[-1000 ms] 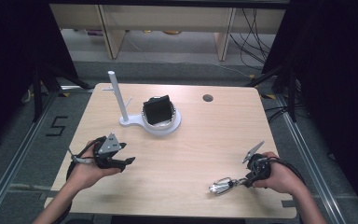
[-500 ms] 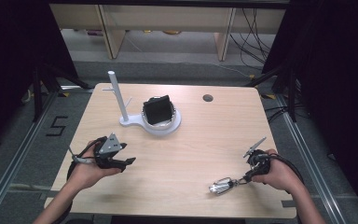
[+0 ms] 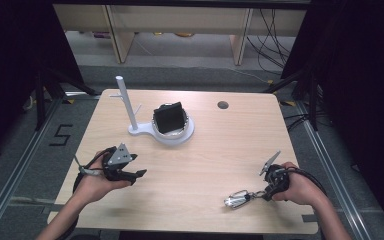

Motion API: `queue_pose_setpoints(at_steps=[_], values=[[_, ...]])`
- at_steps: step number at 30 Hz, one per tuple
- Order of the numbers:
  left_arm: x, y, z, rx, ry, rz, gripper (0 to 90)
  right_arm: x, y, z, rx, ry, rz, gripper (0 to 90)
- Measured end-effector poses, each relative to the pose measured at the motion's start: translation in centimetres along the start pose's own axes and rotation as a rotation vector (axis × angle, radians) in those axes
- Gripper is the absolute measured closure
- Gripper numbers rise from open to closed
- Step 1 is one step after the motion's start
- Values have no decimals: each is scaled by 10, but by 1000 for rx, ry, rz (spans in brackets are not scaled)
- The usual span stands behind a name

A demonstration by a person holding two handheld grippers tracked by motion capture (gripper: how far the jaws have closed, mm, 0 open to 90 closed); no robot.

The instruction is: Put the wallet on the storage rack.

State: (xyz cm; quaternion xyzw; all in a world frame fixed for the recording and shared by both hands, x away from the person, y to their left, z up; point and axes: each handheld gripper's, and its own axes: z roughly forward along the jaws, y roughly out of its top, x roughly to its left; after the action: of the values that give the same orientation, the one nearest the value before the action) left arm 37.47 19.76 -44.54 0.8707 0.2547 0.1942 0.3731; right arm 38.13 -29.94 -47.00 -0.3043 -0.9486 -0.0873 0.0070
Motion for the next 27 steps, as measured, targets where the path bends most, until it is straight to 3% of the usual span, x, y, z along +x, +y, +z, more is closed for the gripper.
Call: queue_pose_setpoints(at_steps=[2,4,6,11,14,18,19,21,24,27], values=[[1,0,-1,7,4,14,371,1,2,1,6,-3,-13,641],[2,0,-1,8,2,14,371,1,3,3,3,-6,-65,638],[2,-1,-1,9,1,13,371,4,4,3,18,-11,-47,633],[0,0,1,-3,-6,2,371,8,8,3,43,-38,-88,638],[1,0,1,13,-4,21,371,11,11,4,54,-61,-106,651],[1,0,2,11,-7,13,371,11,13,4,57,-58,-104,703],[1,0,2,11,-8,13,371,10,14,4,57,-62,-124,740],[1,0,2,9,-8,0,371,11,15,4,60,-59,-128,763],[2,-1,2,13,-11,5,372,10,16,4,59,-53,-110,694],[3,-1,1,20,-13,11,372,6,17,1,40,-70,-80,690]])
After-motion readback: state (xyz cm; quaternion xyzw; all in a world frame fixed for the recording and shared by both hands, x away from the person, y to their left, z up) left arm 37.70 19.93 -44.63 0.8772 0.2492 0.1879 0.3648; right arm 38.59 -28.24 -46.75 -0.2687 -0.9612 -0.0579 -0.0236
